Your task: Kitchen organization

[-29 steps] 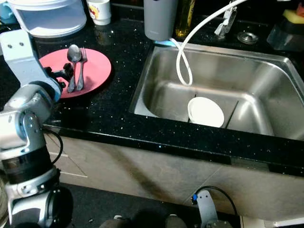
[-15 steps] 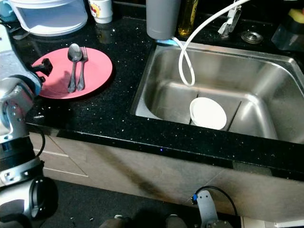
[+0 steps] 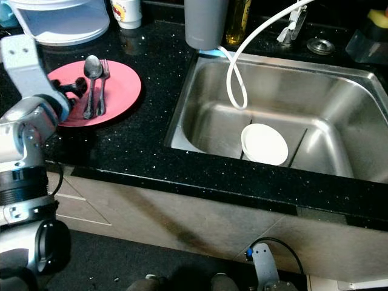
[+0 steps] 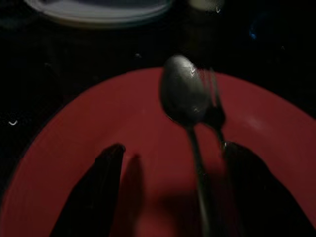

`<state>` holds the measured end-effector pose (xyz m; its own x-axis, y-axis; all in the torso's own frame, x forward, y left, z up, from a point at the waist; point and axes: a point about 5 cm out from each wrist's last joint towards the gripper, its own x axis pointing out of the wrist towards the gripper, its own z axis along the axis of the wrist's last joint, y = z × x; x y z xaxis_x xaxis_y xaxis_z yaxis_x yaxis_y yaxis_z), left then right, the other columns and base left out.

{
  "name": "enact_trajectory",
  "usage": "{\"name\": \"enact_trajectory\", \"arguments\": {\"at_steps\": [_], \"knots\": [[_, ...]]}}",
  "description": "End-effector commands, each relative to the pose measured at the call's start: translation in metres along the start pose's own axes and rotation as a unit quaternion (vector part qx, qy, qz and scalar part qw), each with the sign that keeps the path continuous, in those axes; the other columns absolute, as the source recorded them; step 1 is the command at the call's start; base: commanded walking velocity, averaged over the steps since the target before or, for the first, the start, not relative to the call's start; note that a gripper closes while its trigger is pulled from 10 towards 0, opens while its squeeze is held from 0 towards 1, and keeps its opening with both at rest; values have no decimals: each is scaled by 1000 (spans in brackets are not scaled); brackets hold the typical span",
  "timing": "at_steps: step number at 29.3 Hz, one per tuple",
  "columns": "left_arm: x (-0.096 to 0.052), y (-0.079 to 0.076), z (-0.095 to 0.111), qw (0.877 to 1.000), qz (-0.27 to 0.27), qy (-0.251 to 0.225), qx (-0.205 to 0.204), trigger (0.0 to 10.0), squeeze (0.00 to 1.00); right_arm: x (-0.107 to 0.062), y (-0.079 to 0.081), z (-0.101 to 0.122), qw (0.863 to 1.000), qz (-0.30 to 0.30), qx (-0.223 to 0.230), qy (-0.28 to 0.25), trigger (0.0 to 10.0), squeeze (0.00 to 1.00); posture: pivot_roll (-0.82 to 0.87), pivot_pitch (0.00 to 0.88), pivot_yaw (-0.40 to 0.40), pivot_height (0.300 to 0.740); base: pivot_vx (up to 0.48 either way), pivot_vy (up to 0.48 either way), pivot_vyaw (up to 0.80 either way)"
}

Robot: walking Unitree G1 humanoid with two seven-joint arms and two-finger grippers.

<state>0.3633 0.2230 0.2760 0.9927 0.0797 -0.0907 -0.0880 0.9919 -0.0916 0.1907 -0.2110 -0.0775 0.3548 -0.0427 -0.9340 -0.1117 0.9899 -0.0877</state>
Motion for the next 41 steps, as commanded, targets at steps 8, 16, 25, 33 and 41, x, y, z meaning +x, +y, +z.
{"name": "enact_trajectory", "arguments": {"at_steps": [8, 16, 25, 33, 41], "knots": [[9, 0, -11, 999, -5, 35, 4, 10000, 0, 0, -3, -11, 1000, -8, -7, 20, 10000, 0, 60, 208, -29, 740, 0, 0, 0], [17, 9, -24, 996, 18, 82, -3, 10000, 0, 0, -3, -11, 1000, -11, -8, 22, 10000, 0, 55, 206, -29, 740, 0, 0, 0], [18, 22, -35, 993, 33, 113, -21, 0, 0, 0, -4, -11, 1000, -15, -10, 21, 10000, 0, 55, 206, -29, 740, 0, 0, 0], [17, 26, -39, 991, 36, 126, -16, 0, 0, 0, -4, -11, 1000, -17, -11, 21, 10000, 0, 56, 203, -31, 740, 0, 0, 0], [18, 24, -42, 991, 30, 131, -23, 0, 0, 0, -5, -12, 999, -20, -15, 22, 10000, 0, 57, 194, -33, 740, 0, 0, 0]]}}
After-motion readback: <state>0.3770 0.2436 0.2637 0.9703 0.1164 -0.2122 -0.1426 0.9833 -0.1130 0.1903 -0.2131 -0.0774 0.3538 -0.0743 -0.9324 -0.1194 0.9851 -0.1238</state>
